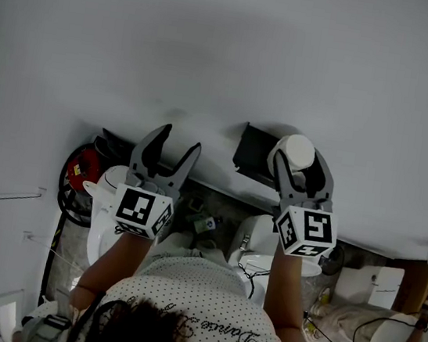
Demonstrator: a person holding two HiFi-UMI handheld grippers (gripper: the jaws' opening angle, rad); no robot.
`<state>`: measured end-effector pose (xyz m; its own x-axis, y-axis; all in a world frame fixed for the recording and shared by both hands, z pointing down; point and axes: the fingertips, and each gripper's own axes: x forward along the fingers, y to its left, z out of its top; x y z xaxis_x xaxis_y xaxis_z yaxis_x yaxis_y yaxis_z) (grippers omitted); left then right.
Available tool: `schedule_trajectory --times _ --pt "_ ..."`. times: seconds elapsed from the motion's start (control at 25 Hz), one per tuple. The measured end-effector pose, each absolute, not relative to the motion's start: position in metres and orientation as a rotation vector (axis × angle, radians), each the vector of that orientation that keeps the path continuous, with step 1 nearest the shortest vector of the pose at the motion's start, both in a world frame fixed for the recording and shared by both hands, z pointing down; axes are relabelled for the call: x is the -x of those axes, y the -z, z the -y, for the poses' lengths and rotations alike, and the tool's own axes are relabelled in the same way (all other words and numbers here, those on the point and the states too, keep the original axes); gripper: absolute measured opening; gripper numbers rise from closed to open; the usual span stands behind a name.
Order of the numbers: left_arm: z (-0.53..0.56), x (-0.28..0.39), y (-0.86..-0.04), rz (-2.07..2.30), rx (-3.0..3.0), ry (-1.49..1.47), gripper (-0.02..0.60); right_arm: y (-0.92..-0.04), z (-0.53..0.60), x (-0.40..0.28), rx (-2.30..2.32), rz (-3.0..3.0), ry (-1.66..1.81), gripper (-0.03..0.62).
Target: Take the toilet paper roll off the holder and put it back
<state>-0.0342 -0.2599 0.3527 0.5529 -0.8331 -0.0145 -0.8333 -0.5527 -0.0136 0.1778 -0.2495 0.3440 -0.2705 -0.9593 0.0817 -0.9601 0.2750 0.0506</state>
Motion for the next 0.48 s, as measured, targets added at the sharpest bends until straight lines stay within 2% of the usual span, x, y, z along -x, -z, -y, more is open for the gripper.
schedule_trajectory --times 0.48 --pt "0.26 0.032 -0.35 -1.458 2.748 -0.002 0.264 -0.319 0.244 -0.181 -1.864 2.453 0.084 0.291"
